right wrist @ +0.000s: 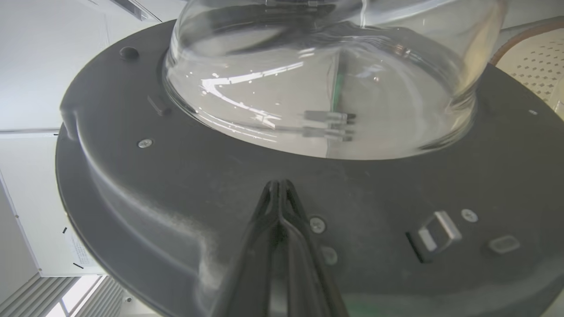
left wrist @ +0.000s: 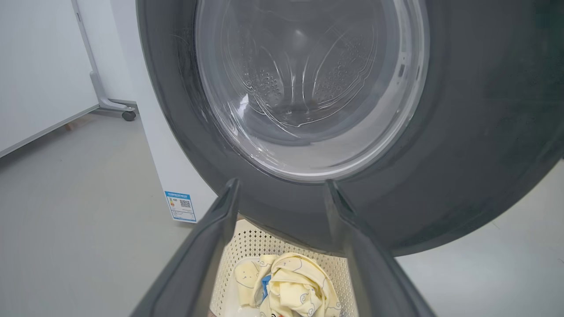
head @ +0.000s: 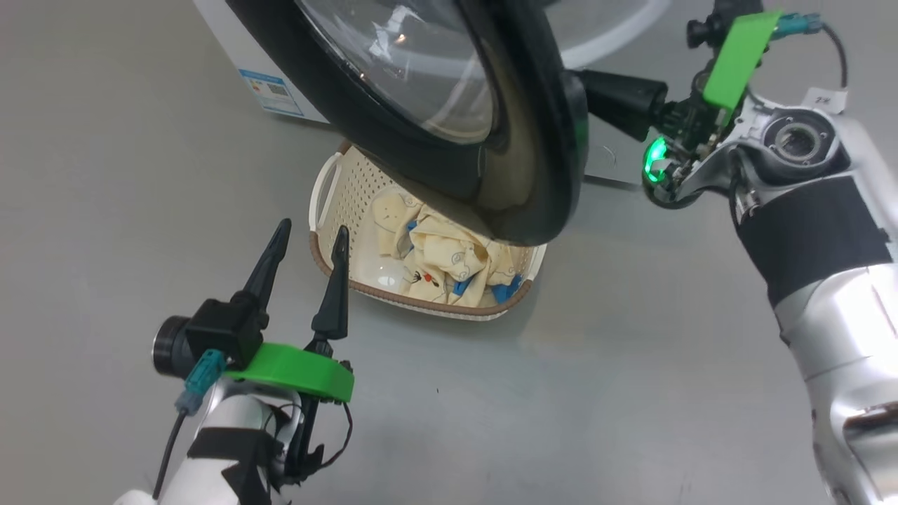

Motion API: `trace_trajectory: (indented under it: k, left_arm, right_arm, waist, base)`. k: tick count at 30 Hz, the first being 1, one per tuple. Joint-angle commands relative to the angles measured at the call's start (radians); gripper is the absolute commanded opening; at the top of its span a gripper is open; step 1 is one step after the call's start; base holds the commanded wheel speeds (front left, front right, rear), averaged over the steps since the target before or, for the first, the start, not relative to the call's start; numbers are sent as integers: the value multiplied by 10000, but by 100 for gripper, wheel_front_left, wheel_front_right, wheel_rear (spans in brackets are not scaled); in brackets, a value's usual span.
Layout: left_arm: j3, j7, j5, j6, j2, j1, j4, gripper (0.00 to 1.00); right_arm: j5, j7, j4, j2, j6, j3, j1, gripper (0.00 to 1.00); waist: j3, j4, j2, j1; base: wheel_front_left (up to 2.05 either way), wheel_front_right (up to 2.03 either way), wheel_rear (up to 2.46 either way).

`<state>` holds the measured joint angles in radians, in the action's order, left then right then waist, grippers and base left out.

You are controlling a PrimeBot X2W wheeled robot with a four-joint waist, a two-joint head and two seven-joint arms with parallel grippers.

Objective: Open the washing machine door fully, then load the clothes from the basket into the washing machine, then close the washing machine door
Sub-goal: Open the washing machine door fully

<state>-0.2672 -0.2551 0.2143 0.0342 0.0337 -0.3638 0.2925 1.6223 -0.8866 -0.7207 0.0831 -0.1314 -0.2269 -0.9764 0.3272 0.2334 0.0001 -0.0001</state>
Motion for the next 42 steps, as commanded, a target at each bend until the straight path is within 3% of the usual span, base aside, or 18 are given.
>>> trace_trajectory:
  k: [1,10,27,34,42]
  left_arm:
    - [261,-66,92,-33,166,-10,-232,100]
    - [246,-67,41,-15,166,109,-66,100]
    - [66,-67,155,-93,166,66,132,100]
    - [100,-67,189,-104,166,125,170,100]
    - [178,-67,181,-127,166,193,170,100]
  right_arm:
    - [296,79,588,-328,7,-590,328,0]
    - [1478,784,1704,-328,7,-2140,1256,0]
    - [3359,2020,2364,-329,7,-4658,1713,0]
    - [3909,2518,2422,-329,7,-5028,1722,0]
    - [3848,3820,2449,-297,7,-4523,1762,0]
  waist:
    - [-101,4,-1,1]
    - [-384,29,-1,1]
    - [-691,115,-1,1]
    - [-809,133,-1,1]
    - [-894,13,-1,1]
  base:
    - [0,0,0]
    - [0,0,0]
    - [0,0,0]
    - [0,0,0]
    - [0,0,0]
